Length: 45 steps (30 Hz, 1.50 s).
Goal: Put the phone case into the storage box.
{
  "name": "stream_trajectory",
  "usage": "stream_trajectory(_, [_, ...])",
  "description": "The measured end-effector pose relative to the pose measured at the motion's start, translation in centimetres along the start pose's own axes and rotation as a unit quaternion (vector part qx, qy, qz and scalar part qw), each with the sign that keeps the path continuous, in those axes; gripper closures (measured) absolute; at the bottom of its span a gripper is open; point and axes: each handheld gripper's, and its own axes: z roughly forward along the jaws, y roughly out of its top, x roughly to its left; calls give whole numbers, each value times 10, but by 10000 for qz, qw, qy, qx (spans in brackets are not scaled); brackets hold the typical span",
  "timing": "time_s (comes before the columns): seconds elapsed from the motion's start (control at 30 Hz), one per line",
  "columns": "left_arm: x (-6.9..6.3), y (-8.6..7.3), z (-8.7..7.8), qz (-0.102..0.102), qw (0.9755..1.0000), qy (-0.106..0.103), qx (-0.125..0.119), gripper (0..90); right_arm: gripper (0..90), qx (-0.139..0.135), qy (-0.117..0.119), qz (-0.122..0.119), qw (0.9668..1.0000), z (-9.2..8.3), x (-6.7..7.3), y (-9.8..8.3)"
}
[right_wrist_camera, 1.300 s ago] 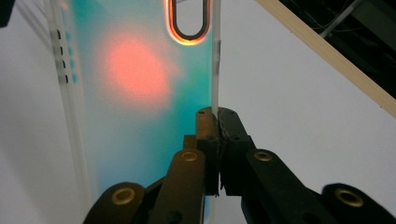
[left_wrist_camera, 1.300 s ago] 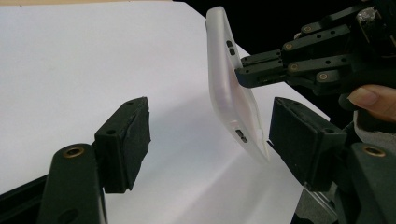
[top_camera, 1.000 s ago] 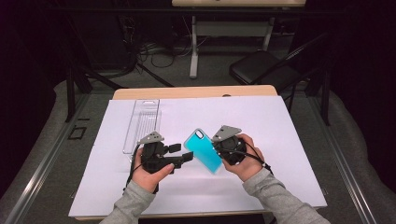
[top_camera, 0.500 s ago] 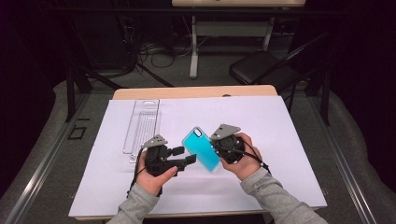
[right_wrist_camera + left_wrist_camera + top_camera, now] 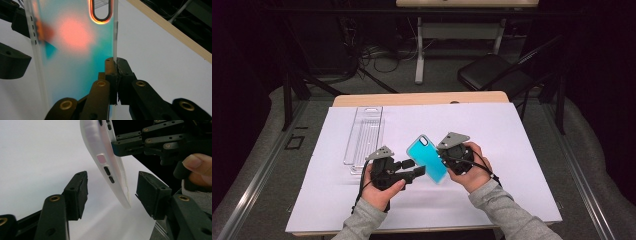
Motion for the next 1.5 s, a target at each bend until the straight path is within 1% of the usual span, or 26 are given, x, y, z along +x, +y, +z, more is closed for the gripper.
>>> stream_trajectory(0.13, [0, -1, 1, -65, 10000, -52, -34, 459, 888, -13, -4, 24, 10000, 0, 0, 0])
stream_trajectory(0.17, [0, -2, 1, -129, 9999, -71, -39, 474, 888, -19, -9, 27, 10000, 0, 0, 0])
stream_trajectory(0.2, [0, -2, 2, -147, 9998, -79, -53, 484, 888, -18, -7, 44, 10000, 0, 0, 0])
stream_trajectory(0.33, [1, -3, 2, -239, 9996, -71, -129, 507, 888, -47, -3, 89, 9999, 0, 0, 0])
stream_trajectory(0.57, [2, -3, -1, -314, 9990, -28, -313, 528, 888, -64, 18, 175, 9998, 1, 0, -1])
stream_trajectory(0.9, [3, 1, -7, -415, 9972, 19, -625, 550, 888, -77, 24, 214, 9997, 1, 0, -1])
stream_trajectory(0.93, [3, 1, -8, -400, 9971, 44, -645, 551, 888, -74, 26, 216, 9997, 1, 0, -1])
stream_trajectory(1.07, [3, 4, -12, -463, 9959, 115, -767, 561, 887, -86, 34, 209, 9997, 1, 1, -1])
stream_trajectory(1.17, [4, 5, -14, -516, 9950, 113, -842, 577, 888, -81, 29, 203, 9998, 2, 1, -1])
stream_trajectory(1.3, [6, 6, -17, -534, 9944, 152, -902, 597, 887, -81, 38, 200, 9998, 1, 1, -1])
stream_trajectory(1.5, [7, 7, -17, -652, 9935, 107, -927, 621, 887, -70, 41, 189, 9998, 2, 1, -1])
